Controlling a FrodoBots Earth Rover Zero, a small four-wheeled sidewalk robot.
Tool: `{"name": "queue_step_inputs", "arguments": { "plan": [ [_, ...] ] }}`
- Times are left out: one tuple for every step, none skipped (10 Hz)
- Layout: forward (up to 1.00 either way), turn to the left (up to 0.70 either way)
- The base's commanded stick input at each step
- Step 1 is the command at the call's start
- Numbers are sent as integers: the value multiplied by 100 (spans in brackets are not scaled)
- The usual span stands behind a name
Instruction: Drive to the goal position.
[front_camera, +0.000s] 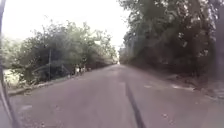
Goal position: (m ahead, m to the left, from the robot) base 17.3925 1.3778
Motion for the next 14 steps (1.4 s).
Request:
{"name": "queue_step_inputs", "arguments": {
  "plan": [
    [70,-12],
    [70,0],
    [70,0],
    [70,0],
    [70,0],
    [70,0],
    [70,0],
    [70,0],
    [70,0],
    [70,0],
    [70,0],
    [70,0],
    [70,0],
    [70,0]
  ]
}}
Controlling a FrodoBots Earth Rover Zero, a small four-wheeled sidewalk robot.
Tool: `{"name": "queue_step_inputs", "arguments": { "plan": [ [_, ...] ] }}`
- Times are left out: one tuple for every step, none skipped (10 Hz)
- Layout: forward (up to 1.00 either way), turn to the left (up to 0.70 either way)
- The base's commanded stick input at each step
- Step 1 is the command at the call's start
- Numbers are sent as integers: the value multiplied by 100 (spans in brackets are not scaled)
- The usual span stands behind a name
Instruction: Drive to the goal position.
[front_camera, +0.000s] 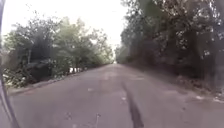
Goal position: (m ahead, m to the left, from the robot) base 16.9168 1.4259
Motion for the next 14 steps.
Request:
{"name": "queue_step_inputs", "arguments": {
  "plan": [
    [70,0],
    [70,0],
    [70,0],
    [70,0],
    [70,0],
    [70,0],
    [70,0],
    [70,0],
    [70,0],
    [70,0],
    [70,0],
    [70,0],
    [70,0],
    [70,0]
  ]
}}
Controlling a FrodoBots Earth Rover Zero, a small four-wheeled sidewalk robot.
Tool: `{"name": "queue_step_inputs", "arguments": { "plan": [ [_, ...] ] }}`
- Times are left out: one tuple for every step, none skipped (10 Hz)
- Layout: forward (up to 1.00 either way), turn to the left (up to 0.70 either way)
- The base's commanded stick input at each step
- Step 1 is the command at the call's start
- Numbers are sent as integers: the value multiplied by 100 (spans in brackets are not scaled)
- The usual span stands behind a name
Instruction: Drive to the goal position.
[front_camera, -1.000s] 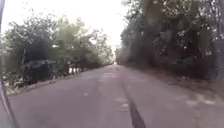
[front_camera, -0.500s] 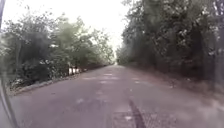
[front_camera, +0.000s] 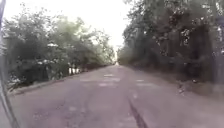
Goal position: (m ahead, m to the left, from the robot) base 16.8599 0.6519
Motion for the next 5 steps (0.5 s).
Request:
{"name": "queue_step_inputs", "arguments": {
  "plan": [
    [70,0],
    [70,0],
    [70,0],
    [70,0],
    [70,0]
  ]
}}
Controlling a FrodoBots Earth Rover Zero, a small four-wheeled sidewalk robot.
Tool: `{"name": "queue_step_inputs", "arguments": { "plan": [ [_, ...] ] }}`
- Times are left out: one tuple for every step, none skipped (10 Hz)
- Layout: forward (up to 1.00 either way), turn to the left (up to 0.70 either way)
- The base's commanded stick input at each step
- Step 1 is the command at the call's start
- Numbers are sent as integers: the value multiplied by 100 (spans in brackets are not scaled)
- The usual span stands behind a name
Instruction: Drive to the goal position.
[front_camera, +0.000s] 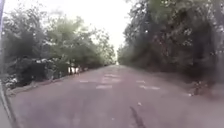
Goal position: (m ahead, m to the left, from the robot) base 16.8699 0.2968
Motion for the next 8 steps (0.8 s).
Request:
{"name": "queue_step_inputs", "arguments": {
  "plan": [
    [70,0],
    [70,0],
    [70,0],
    [70,0],
    [70,0],
    [70,0],
    [70,0],
    [70,0]
  ]
}}
